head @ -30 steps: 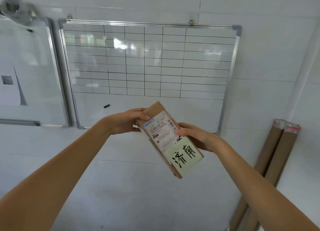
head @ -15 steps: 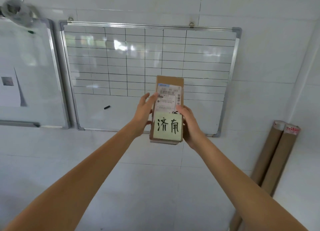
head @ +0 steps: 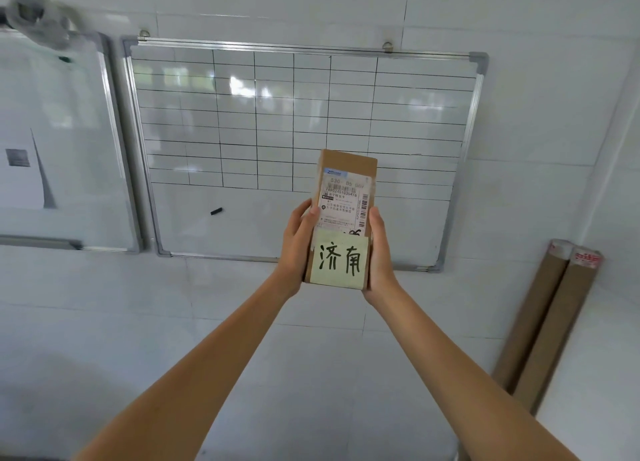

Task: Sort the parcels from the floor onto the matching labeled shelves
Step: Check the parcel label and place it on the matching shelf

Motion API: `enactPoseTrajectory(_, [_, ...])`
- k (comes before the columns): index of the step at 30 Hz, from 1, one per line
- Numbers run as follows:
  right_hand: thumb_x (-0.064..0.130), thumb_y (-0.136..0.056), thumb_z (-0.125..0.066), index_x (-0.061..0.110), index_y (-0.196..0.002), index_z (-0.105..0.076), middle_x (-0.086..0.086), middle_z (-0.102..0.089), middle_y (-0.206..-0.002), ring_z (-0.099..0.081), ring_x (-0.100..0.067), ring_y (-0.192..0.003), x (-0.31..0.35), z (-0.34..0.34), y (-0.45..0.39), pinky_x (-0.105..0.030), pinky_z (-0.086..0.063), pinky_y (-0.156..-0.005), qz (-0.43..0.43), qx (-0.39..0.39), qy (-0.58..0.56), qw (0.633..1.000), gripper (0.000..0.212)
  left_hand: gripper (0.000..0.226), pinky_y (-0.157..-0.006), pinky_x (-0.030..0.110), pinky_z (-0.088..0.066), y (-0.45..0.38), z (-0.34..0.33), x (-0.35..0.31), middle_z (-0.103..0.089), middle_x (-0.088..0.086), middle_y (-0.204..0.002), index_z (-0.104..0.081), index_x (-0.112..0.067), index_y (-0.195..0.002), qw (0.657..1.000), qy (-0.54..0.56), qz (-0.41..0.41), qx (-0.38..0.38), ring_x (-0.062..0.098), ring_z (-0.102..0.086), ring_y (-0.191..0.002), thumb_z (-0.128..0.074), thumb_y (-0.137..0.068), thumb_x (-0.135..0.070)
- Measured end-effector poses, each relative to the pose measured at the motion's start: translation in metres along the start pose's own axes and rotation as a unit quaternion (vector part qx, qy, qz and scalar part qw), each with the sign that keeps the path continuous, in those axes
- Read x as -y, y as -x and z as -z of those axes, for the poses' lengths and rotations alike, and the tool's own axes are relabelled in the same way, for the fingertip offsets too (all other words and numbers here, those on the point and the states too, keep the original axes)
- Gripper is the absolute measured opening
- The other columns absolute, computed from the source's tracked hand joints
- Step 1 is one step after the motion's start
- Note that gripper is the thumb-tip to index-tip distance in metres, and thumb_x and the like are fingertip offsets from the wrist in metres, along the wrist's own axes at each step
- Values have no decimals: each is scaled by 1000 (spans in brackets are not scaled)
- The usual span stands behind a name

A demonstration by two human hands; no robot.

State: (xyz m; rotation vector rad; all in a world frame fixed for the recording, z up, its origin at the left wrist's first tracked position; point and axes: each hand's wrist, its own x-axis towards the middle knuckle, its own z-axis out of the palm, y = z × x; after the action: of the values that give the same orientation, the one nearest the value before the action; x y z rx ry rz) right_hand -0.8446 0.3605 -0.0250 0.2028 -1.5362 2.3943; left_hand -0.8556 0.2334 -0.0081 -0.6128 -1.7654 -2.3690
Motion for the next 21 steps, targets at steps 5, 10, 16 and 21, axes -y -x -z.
enactPoseTrajectory(5, [61, -97, -46, 18, -134, -64, -17, -71, -127, -67, -41, -117, -9, -6, -1, -64, -49, -104, -11, 4, 7, 1000, 59, 36, -78, 25, -56, 4, 10, 0, -65, -1, -116, -42, -18, -138, 1000, -18, 3, -13, 12, -68, -98, -40, -104, -31])
enactPoseTrajectory(10, [61, -101, -40, 18, -127, -68, -15, -76, -117, -72, -38, -107, -23, -25, 3, -54, -58, -94, -41, 1, 16, 999, 57, 47, -93, 36, -55, 10, 33, 4, -61, 7, -130, -37, -19, -142, 999, -26, 4, -29, 20, -64, -112, -41, -100, -40])
enactPoseTrajectory(16, [60, -100, -41, 16, -130, -66, -14, -75, -119, -74, -33, -102, -45, -58, 10, -40, -63, -75, -53, 31, 26, 998, 58, 63, -101, 44, -51, 26, 70, -4, -60, 5, -135, -34, -23, -147, 997, -39, 0, -69, 21, -62, -118, -43, -90, -49])
enactPoseTrajectory(21, [62, -99, -41, 16, -129, -66, -15, -75, -119, -72, -39, -108, -65, -102, 20, -47, -62, -86, -64, 65, 25, 996, 61, 63, -101, 47, -51, 43, 112, -18, -62, 3, -133, -36, -26, -146, 993, -54, 1, -108, 21, -64, -117, -43, -89, -52])
